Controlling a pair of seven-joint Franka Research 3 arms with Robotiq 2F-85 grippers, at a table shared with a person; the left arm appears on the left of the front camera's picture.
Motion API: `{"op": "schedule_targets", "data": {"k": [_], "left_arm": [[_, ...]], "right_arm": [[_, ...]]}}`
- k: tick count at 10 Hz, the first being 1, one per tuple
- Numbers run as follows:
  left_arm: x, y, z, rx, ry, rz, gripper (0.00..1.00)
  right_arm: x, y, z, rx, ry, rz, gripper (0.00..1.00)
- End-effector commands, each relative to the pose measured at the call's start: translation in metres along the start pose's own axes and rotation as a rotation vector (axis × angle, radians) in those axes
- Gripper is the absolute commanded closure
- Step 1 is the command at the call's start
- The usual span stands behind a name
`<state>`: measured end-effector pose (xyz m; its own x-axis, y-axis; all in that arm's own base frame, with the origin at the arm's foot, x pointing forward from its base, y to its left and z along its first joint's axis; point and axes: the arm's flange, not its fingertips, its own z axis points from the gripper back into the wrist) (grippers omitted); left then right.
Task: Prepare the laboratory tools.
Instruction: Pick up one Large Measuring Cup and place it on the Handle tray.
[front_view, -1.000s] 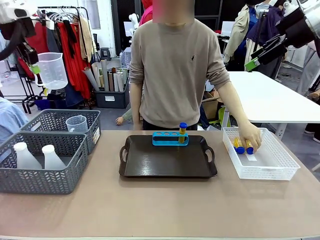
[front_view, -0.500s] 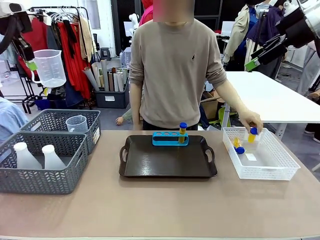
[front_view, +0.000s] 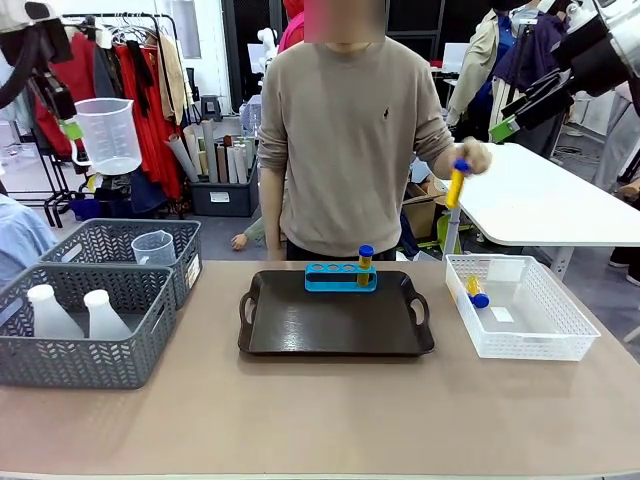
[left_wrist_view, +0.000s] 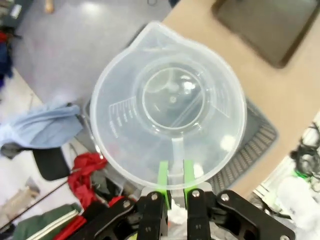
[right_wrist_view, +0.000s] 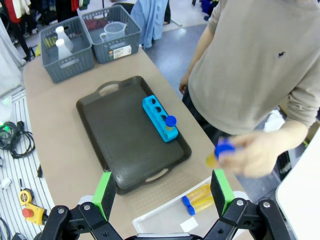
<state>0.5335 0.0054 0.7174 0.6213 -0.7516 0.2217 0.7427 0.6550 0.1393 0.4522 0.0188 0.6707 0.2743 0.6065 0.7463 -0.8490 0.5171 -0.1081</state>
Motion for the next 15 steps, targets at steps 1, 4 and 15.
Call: {"op": "schedule_targets", "data": {"k": [1, 4, 15], "left_arm": [[0.025, -0.06, 0.019, -0.043, -0.048, -0.184, 1.0], [0.074, -0.12, 0.016, -0.103, -0.057, -0.379, 1.0], [0.136, -0.182, -0.031, -0.132, -0.052, -0.539, 1.0]], "right_arm": [[0.001, 0.0, 0.0, 0.01, -0.012, 0.002, 0.0], [0.001, 0.0, 0.0, 0.01, -0.012, 0.002, 0.0], [0.001, 0.0, 0.0, 0.01, -0.012, 0.002, 0.0]]}}
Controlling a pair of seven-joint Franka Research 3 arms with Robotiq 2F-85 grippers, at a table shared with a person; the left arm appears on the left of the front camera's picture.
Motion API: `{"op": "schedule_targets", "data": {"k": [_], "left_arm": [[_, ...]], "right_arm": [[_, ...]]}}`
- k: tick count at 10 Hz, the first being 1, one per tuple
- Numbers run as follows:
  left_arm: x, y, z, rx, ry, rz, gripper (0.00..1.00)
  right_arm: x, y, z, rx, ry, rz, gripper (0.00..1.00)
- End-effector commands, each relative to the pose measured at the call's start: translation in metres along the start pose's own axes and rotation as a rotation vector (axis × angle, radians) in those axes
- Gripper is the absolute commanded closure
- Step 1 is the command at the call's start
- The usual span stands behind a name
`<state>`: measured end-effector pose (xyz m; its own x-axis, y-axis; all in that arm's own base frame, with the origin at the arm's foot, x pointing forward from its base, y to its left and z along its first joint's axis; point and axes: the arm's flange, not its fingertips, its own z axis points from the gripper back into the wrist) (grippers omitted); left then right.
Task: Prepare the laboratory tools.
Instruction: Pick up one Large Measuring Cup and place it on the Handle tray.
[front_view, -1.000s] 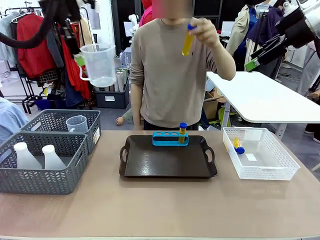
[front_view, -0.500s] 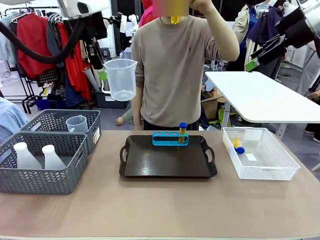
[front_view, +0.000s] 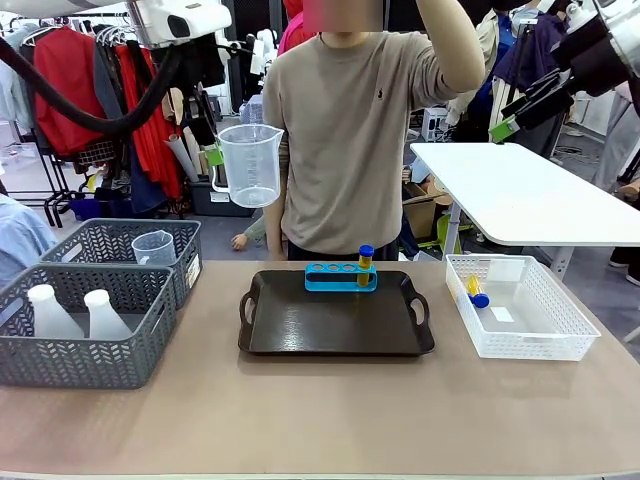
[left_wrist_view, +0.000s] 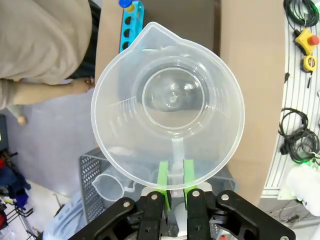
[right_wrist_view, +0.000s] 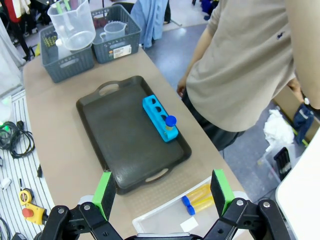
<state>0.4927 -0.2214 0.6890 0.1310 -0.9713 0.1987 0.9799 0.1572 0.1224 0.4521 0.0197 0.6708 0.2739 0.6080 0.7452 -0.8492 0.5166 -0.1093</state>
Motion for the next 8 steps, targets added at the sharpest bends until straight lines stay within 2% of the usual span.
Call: {"op": "schedule_targets", "data": {"k": [1, 4, 8], "left_arm": [[-0.003, -0.001, 0.004, 0.003, -0.001, 0.003, 1.0], [0.008, 0.009, -0.01, 0.049, 0.014, 0.006, 1.0], [0.046, 0.026, -0.07, 0.003, 0.02, -0.057, 1.0]], "right_arm": [[0.0, 0.0, 0.001, 0.01, -0.014, 0.0, 0.0], [0.0, 0.0, 0.001, 0.01, -0.014, 0.0, 0.0], [0.0, 0.0, 0.001, 0.01, -0.014, 0.0, 0.0]]}}
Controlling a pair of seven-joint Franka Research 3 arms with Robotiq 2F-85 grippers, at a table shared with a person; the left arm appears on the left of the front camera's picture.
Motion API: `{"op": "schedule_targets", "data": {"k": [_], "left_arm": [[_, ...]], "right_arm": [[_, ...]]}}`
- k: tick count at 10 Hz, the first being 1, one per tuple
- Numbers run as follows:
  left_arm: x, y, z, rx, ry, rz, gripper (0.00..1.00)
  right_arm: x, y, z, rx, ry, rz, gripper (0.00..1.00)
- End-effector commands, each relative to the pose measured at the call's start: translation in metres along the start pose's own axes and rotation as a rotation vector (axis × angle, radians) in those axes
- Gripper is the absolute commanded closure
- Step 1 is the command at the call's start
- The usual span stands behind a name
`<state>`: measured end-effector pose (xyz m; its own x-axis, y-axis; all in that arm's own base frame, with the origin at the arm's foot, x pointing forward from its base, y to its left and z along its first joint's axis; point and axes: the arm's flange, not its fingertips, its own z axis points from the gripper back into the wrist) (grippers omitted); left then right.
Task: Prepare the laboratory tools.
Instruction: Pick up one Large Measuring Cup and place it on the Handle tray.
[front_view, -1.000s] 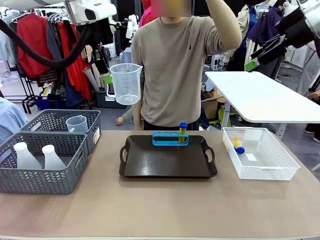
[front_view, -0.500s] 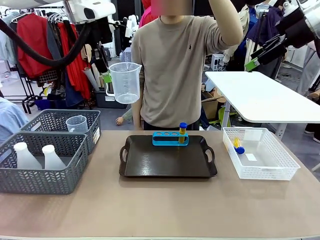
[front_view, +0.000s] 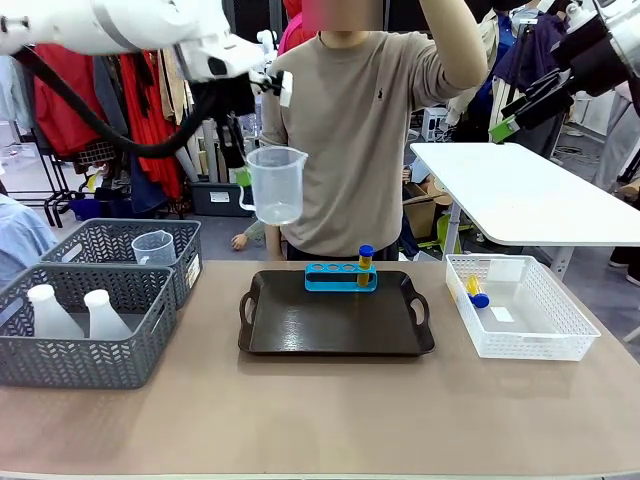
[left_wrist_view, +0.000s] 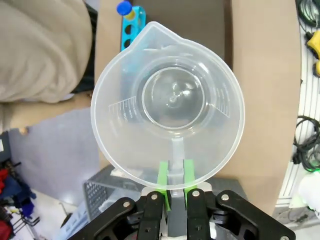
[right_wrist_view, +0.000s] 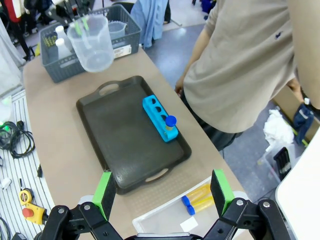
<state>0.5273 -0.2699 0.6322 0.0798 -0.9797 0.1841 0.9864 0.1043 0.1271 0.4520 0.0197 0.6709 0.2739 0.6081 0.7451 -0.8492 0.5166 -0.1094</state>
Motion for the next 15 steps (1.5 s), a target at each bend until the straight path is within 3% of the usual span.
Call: {"op": "schedule_targets", "data": {"k": [1, 7, 15], "left_arm": [[0.012, 0.007, -0.012, 0.014, 0.013, -0.02, 1.0], [0.085, -0.008, -0.12, -0.097, -0.023, -0.142, 1.0], [0.121, -0.004, -0.204, -0.086, -0.029, -0.166, 1.0]], "right_arm": [[0.0, 0.0, 0.001, 0.01, -0.014, 0.0, 0.0], [0.0, 0.0, 0.001, 0.01, -0.014, 0.0, 0.0], [0.0, 0.0, 0.001, 0.01, -0.014, 0.0, 0.0]]}}
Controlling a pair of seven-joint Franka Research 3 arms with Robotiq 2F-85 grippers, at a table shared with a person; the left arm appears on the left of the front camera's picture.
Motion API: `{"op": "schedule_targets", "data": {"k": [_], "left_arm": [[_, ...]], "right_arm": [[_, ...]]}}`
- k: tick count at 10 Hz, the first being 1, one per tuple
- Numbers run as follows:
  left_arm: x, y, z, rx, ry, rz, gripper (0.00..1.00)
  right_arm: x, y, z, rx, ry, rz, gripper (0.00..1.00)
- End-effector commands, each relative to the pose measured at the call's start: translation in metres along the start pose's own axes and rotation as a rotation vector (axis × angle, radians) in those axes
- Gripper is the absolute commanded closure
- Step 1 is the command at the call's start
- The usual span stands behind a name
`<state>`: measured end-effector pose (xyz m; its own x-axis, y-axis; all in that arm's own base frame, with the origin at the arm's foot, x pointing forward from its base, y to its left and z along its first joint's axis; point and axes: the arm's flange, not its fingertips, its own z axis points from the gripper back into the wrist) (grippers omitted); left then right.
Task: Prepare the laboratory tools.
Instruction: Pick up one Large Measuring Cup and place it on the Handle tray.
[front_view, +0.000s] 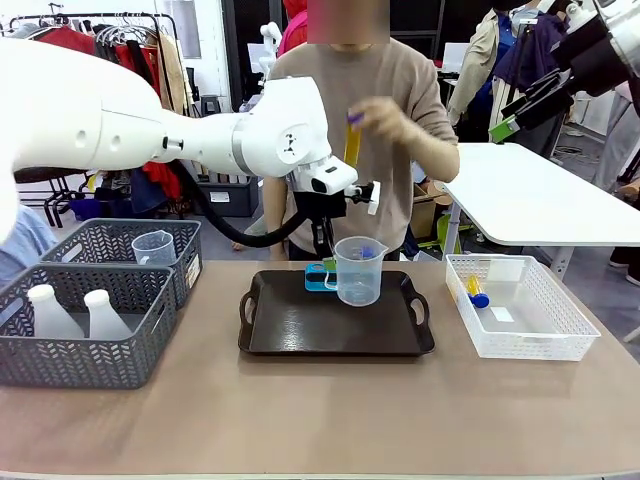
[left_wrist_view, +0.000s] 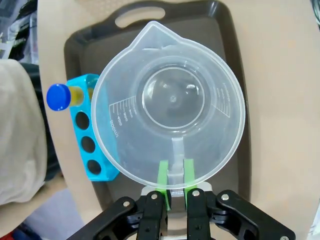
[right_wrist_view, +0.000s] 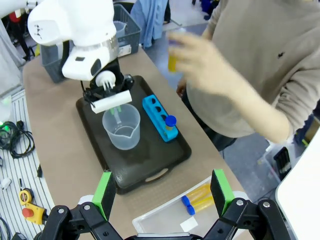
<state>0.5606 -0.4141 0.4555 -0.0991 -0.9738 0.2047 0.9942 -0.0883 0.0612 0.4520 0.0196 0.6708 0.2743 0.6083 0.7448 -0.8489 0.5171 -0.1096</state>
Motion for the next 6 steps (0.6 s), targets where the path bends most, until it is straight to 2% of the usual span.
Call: {"op": "schedule_targets", "data": {"k": [1, 5, 6], "left_arm": [[0.01, 0.005, -0.008, 0.033, 0.015, 0.005, 1.0], [0.007, 0.004, -0.016, 0.001, 0.005, -0.008, 1.0], [-0.002, -0.007, 0.004, -0.025, -0.009, 0.014, 1.0]], "right_arm": [[0.0, 0.0, 0.001, 0.011, -0.015, 0.0, 0.0], [0.0, 0.0, 0.001, 0.011, -0.015, 0.0, 0.0], [0.0, 0.0, 0.001, 0.011, -0.015, 0.0, 0.0]]}}
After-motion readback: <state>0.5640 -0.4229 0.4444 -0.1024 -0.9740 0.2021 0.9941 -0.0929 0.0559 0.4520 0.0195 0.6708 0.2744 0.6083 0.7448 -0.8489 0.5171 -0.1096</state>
